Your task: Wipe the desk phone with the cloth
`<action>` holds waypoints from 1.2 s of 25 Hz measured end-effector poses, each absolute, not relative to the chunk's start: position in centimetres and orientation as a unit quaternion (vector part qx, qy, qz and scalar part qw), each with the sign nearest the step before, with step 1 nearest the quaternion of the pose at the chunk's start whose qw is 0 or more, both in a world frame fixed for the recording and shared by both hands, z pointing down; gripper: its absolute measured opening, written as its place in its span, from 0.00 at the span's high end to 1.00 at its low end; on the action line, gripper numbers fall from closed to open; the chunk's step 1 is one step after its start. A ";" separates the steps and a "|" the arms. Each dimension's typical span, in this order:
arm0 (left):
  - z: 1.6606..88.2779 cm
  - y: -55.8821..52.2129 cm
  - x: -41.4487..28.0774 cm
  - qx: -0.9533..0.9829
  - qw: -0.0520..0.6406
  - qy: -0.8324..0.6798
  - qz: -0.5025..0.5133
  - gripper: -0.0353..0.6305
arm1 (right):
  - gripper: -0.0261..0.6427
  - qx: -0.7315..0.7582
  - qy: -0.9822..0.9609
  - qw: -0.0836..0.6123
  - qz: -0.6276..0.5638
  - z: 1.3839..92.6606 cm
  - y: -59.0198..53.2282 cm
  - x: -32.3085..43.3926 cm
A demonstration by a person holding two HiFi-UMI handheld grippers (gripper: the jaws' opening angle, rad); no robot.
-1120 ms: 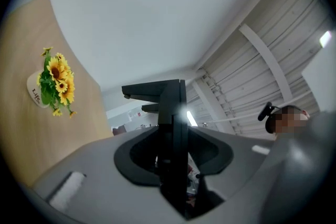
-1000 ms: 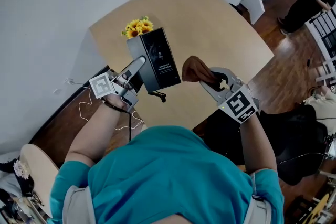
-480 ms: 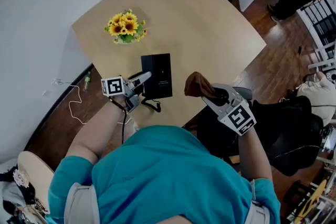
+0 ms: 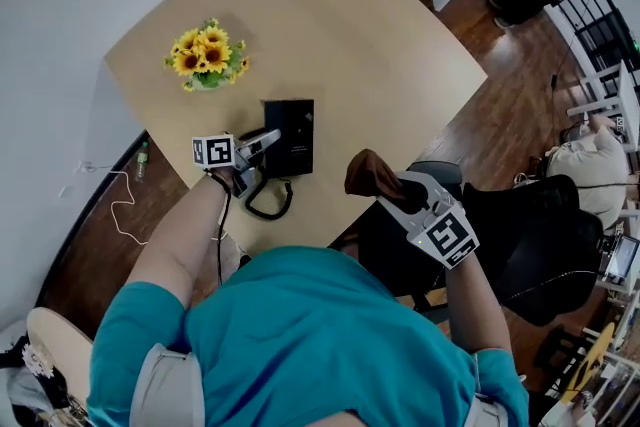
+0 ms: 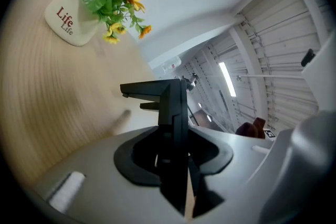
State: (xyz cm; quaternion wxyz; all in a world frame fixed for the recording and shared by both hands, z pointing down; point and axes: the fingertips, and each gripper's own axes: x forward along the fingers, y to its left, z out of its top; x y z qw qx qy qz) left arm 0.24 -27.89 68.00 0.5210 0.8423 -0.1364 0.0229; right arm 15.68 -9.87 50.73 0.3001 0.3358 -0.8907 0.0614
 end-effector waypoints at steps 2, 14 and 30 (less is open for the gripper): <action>68.7 -28.4 0.8 0.848 0.512 -0.126 0.043 0.70 | 0.79 0.337 -0.889 0.304 0.066 51.0 -9.7 16.1; 71.3 -29.4 0.1 0.838 0.501 -0.150 0.154 0.65 | 0.79 0.334 -0.893 0.292 0.076 51.5 -9.8 17.0; 58.6 -14.9 -11.2 0.826 0.494 -0.264 -0.063 0.81 | 0.79 0.285 -0.935 0.202 0.064 50.7 -8.9 16.7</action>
